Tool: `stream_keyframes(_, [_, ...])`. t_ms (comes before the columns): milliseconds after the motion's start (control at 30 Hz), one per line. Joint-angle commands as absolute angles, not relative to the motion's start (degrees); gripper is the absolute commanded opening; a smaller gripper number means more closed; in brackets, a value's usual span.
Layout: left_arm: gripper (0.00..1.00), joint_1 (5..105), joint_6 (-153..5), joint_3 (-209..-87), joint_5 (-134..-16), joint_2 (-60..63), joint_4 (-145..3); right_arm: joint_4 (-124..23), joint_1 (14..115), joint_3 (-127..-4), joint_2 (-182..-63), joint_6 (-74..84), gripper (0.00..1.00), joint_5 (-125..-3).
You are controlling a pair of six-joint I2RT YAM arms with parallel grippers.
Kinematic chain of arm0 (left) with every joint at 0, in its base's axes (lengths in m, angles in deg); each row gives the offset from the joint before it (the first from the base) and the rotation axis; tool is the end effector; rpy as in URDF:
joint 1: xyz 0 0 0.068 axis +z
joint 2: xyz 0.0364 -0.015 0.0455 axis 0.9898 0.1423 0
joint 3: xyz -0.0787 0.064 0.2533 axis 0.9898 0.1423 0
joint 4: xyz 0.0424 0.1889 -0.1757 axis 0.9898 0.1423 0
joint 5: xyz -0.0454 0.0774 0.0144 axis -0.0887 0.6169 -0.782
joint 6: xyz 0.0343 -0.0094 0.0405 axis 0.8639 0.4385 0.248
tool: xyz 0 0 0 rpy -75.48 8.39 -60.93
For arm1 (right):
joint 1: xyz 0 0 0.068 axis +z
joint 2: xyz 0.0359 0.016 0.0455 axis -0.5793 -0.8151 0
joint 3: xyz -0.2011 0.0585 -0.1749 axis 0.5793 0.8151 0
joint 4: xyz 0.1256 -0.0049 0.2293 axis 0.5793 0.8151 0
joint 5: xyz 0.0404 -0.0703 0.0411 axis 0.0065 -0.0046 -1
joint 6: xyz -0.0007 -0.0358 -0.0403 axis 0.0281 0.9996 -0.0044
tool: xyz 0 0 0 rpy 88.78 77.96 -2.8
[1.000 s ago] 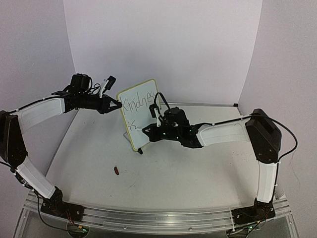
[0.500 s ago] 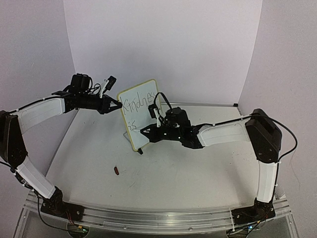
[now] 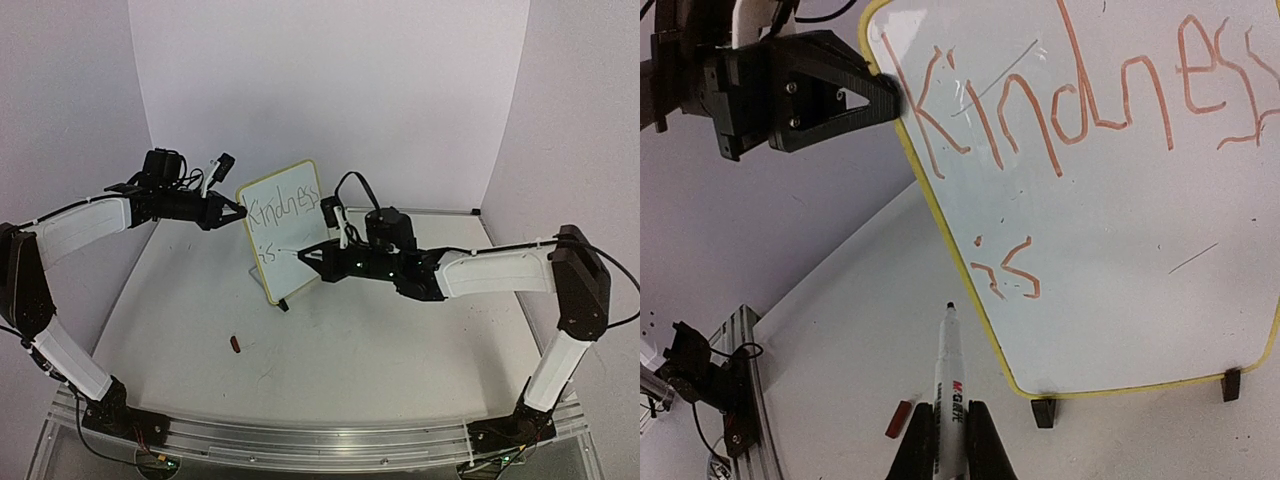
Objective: Write a sentence on the whiteboard
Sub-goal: Write on the whiteboard with the whiteboard marker without the cap.
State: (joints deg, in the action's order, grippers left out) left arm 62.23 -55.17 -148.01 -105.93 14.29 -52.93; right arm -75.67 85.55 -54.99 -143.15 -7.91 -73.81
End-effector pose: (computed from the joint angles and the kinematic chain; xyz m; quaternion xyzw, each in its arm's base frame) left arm 0.3207 -0.1380 0.3144 0.3506 0.7625 -0.3417 0.4230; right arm 0.2555 0.3228 0.2518 -0.2954 0.7156 0.4529 0.4422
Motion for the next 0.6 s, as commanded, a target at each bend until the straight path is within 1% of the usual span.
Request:
stream_keyframes(0, [0.00,61.69,-53.43,-148.30,-104.91,14.47,-50.05,-75.60,82.90,-52.78,-139.75,-8.30,0.00,-77.51])
stream_keyframes(133, [0.00,61.71,-53.48,-148.25,-104.81,14.43,-50.09,-75.67,79.04,-52.61,-140.09,-9.81,0.00,-85.30])
stream_keyframes(267, [0.00,61.67,-53.39,-148.32,-104.79,14.50,-49.88,-75.61,76.72,-53.83,-142.14,-9.68,0.00,-89.29])
stream_keyframes(567, [0.00,61.61,-53.26,-148.33,-104.87,14.11,-49.70,-73.54,75.70,-60.59,-148.03,-7.70,0.00,-88.88])
